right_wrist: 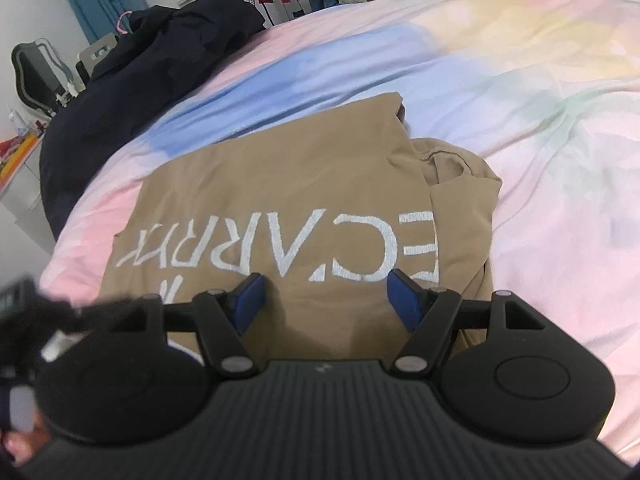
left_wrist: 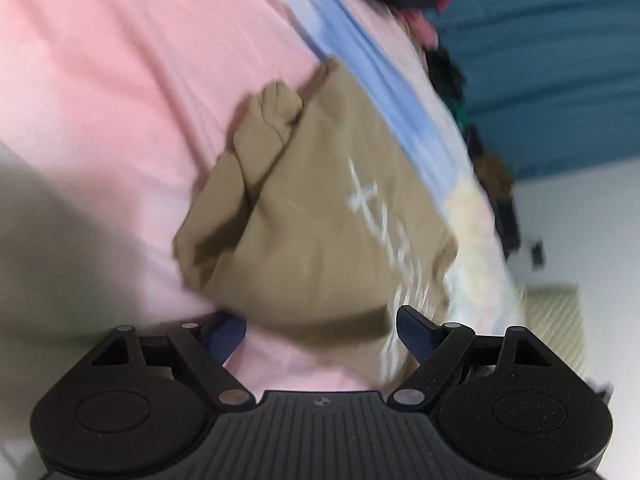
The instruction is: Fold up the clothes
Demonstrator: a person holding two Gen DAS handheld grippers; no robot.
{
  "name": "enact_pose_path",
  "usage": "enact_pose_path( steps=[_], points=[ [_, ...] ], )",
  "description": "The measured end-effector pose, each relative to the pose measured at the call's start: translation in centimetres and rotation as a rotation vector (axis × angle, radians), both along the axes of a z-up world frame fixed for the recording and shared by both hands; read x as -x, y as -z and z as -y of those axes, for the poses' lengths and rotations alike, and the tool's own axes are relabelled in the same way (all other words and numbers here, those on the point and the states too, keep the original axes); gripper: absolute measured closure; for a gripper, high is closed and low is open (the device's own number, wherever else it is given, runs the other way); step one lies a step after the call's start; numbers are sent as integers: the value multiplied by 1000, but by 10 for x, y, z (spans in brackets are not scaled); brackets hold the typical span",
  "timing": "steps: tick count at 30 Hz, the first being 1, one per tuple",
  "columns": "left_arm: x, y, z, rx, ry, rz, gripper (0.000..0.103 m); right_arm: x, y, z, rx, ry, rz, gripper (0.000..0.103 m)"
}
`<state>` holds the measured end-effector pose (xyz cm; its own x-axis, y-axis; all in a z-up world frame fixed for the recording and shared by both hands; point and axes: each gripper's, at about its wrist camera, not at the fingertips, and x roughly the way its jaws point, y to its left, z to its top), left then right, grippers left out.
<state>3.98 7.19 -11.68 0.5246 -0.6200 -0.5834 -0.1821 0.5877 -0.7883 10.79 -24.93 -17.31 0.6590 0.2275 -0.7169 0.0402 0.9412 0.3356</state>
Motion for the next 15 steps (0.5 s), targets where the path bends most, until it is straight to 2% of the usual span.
enact_pose_path(
  steps=[2,5,7,9,10,11,13,15],
  points=[
    [2,-5,-6,21,-49,53,24,0,0,1,-11,5,0,33],
    [7,-20,-10,86,-46,163,25,0,1,4,-32,20,-1,34],
    [9,-27,-3,59,-30,211,24,0,1,6,-48,32,-1,34],
    [5,-25,5,-2,-17,189,23,0,2,9,-67,40,-2,34],
    [1,-20,8,-38,-15,150,27,0,2,10,-77,45,-2,34],
    [-1,-15,10,-55,-19,118,37,1,2,12,-91,54,-1,34],
    [-6,-4,8,-42,-33,65,41,3,1,18,-146,90,5,34],
    [-7,-4,4,-14,-58,58,47,8,-3,29,-233,139,19,31]
  ],
)
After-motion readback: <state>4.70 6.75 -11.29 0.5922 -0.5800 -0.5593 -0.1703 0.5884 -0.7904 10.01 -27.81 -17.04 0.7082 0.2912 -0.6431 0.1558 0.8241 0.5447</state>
